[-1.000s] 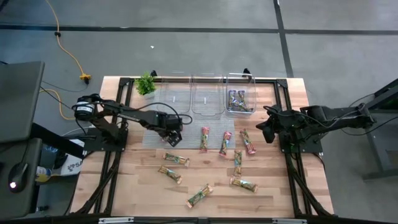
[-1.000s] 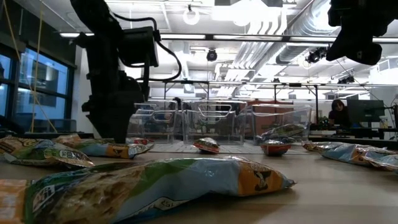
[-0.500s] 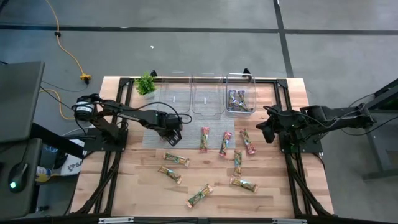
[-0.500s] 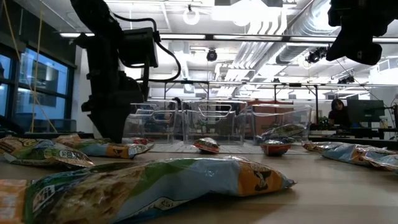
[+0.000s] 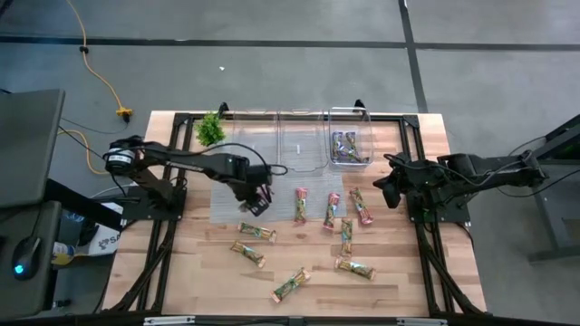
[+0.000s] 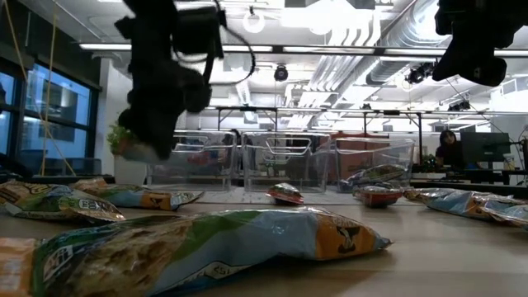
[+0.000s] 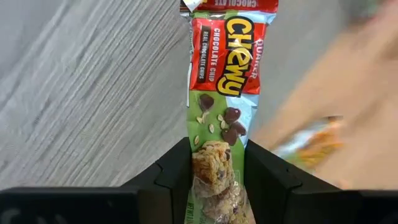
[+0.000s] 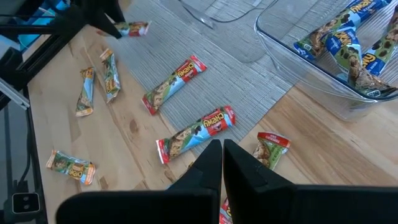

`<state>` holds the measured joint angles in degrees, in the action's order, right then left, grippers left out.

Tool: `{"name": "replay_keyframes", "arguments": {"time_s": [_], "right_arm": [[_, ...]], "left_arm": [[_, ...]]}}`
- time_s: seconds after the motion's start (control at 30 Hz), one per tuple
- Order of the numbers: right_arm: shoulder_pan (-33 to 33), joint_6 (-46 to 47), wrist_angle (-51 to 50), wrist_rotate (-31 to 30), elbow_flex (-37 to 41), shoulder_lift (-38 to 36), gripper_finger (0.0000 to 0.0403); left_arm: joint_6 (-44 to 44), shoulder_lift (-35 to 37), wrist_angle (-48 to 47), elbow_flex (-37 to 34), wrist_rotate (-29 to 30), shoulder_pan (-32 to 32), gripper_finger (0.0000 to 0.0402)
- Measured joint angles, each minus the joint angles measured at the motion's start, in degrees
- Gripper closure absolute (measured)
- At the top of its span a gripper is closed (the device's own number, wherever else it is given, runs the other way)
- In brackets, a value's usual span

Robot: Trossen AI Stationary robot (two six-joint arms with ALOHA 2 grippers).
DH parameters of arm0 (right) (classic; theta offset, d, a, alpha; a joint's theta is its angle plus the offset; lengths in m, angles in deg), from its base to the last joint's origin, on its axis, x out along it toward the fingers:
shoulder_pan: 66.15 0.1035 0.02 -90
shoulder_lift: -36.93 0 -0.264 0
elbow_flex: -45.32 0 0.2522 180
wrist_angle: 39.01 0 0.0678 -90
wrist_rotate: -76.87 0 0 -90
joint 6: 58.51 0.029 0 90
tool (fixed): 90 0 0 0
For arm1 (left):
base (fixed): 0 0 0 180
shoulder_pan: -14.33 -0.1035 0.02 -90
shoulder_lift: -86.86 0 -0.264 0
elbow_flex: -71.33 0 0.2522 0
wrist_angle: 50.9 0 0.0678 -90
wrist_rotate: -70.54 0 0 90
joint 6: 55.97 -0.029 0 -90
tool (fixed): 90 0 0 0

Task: Pick and place Granola Bars by type
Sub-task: Put the red granola bar into the left transparent bin

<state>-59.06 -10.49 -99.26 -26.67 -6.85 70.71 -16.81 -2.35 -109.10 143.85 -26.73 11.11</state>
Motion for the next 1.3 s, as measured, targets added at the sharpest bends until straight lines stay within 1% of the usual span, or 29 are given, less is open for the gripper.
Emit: {"name": "replay_keyframes", "arguments": {"time_s": [0.1, 0.17, 0.23, 0.3, 0.4, 0.43, 0.47, 0.6, 0.73, 0.83, 0.9, 1.03, 1.2, 1.3], "right_arm": [[0.0, -0.01, -0.08, 0.0, 0.0, 0.0, 0.0403], [0.0, -0.03, -0.12, 0.0, 0.0, 0.02, 0.0403], [0.0, -0.09, -0.14, 0.0, 0.0, 0.0, 0.0403], [0.01, -0.27, -0.14, -0.02, 0.0, 0.01, 0.0403], [0.01, -0.34, -0.16, -0.02, 0.0, 0.0, 0.0403], [0.02, -0.43, -0.16, 0.0, 0.0, 0.0, 0.0403], [0.0, -0.42, -0.16, -0.02, 0.0, 0.0, 0.0403], [0.0, -0.45, -0.04, -0.02, 0.0, 0.0, 0.0403], [0.01, -0.68, -0.01, -0.02, 0.0, 0.01, 0.0403], [0.01, -0.86, 0.02, -0.02, 0.0, 0.02, 0.0403], [0.01, -0.94, 0.03, -0.01, 0.0, 0.02, 0.0403], [0.0, -1.17, 0.03, -0.02, 0.0, 0.02, 0.0403], [0.0, -1.52, 0.03, 0.11, 0.0, 0.01, 0.0403], [0.01, -1.56, 0.03, 0.17, 0.0, 0.01, 0.0403]], "left_arm": [[-1.26, 1.81, -2.61, 4.71, 1.51, -0.09, 0.0278], [-1.49, 2.44, -4.79, 7.88, 4.94, -0.09, 0.0278], [-1.45, 2.87, -7.34, 11.28, 10.48, -0.11, 0.0278], [-0.54, 3.02, -10.29, 14.92, 18.07, -0.13, 0.0278], [4.77, 3.0, -15.31, 18.73, 29.07, -1.48, 0.0278], [7.55, 3.01, -15.59, 19.32, 31.31, -2.33, 0.0278], [9.73, 3.02, -15.57, 19.41, 32.33, -3.56, 0.0278], [13.39, 2.76, -16.09, 19.1, 30.64, -10.07, 0.0278], [12.87, 0.38, -13.54, 17.16, 28.45, -17.58, 0.0278], [10.73, -0.93, -10.47, 16.69, 23.46, -22.45, 0.0278], [9.01, -2.12, -10.46, 15.97, 19.35, -24.85, 0.0278], [5.3, -3.97, -7.23, 15.24, 13.93, -26.49, 0.0277], [3.1, -5.18, -5.11, 15.24, 12.27, -26.4, 0.0274], [0.09, -5.2, -5.08, 15.24, 10.75, -26.4, 0.0255]]}}
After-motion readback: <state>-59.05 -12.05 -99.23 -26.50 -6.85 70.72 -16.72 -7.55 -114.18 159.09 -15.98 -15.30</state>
